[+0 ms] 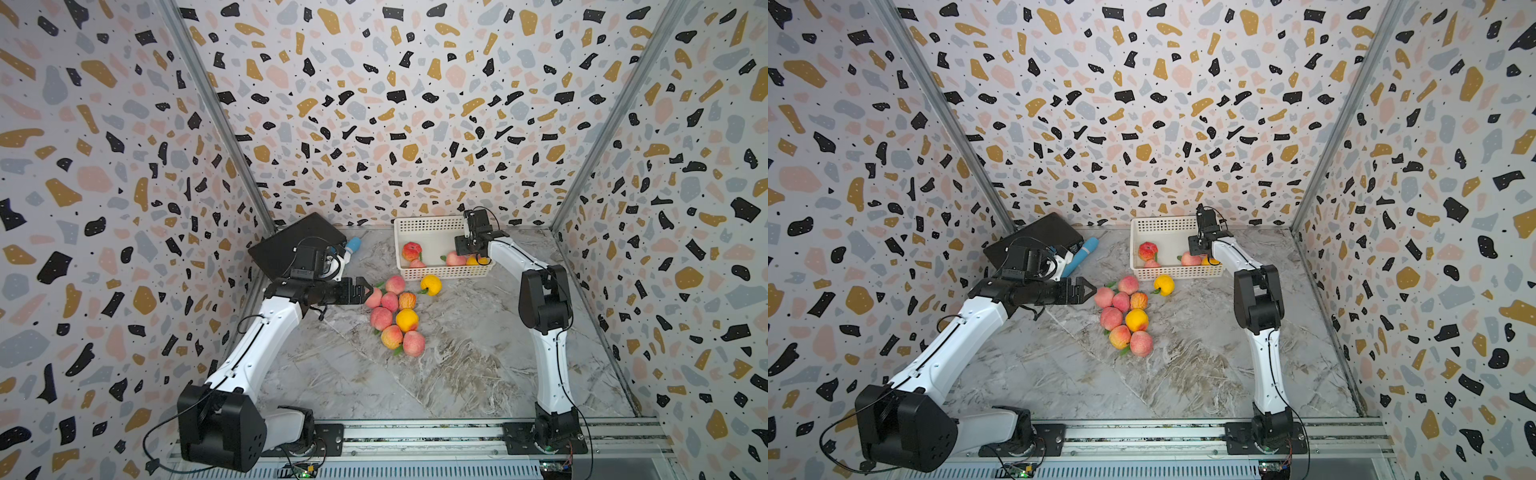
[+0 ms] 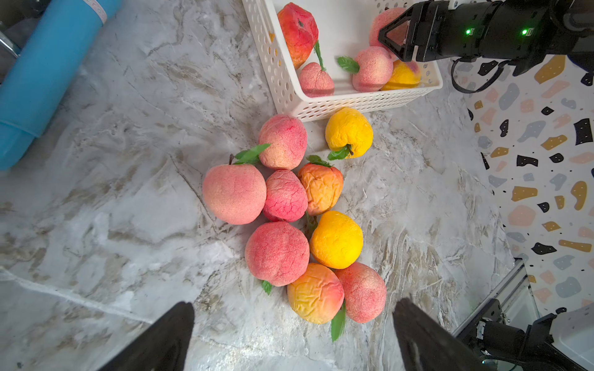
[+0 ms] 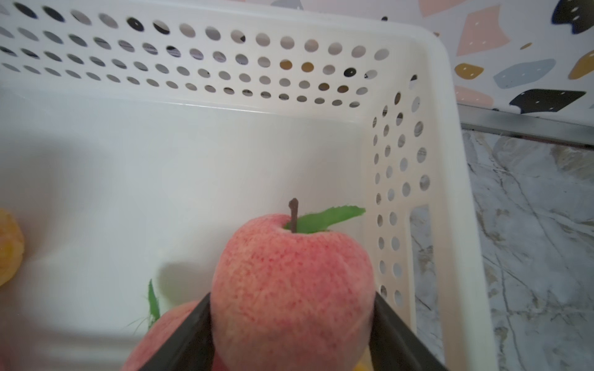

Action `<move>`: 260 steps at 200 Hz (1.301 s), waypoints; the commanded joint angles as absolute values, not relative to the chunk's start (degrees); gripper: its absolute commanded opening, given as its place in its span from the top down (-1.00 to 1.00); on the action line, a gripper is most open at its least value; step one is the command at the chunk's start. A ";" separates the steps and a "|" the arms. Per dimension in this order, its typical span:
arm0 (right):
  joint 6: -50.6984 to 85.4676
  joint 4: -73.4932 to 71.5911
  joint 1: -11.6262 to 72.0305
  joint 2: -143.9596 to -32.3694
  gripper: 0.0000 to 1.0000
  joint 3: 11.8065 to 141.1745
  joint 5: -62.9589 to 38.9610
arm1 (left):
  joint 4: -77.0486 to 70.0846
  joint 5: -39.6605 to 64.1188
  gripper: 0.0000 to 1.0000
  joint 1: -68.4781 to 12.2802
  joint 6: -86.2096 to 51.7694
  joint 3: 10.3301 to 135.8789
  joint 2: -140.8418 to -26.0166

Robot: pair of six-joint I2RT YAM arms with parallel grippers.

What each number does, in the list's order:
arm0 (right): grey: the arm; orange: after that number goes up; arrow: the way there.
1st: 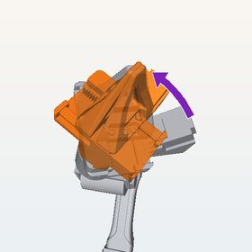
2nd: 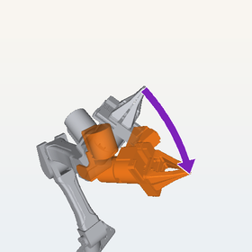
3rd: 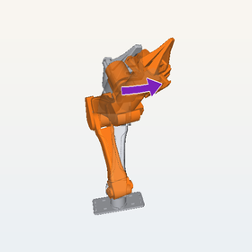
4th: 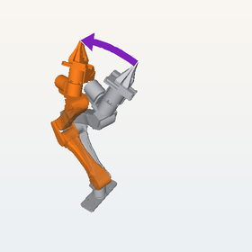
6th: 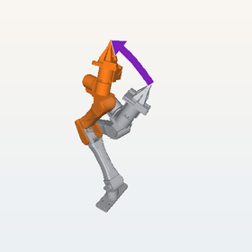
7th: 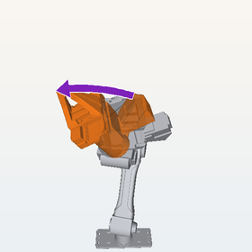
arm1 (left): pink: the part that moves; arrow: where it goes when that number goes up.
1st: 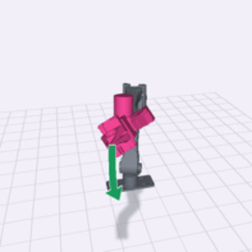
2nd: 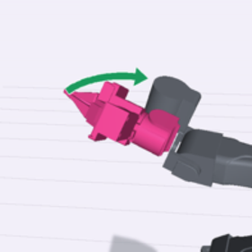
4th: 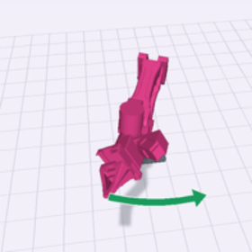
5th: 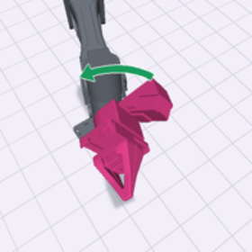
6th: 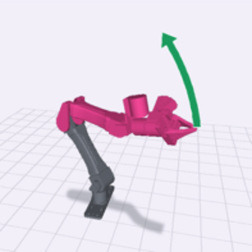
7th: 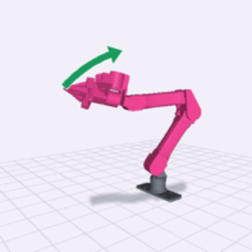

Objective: Put the peaches into the basket
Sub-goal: Place the peach in the basket.

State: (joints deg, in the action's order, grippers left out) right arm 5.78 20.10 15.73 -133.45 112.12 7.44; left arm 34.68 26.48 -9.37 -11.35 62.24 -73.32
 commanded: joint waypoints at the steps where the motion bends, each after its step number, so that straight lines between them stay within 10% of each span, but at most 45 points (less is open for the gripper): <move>1: 6.33 20.48 15.64 -133.52 -0.41 115.02 8.83 | 34.71 25.93 -0.96 -9.00 -10.24 62.20 -73.71; 260: 9.76 26.31 15.49 -128.52 -0.91 119.50 11.44 | 35.15 27.60 -1.00 -9.01 -10.01 62.92 -74.05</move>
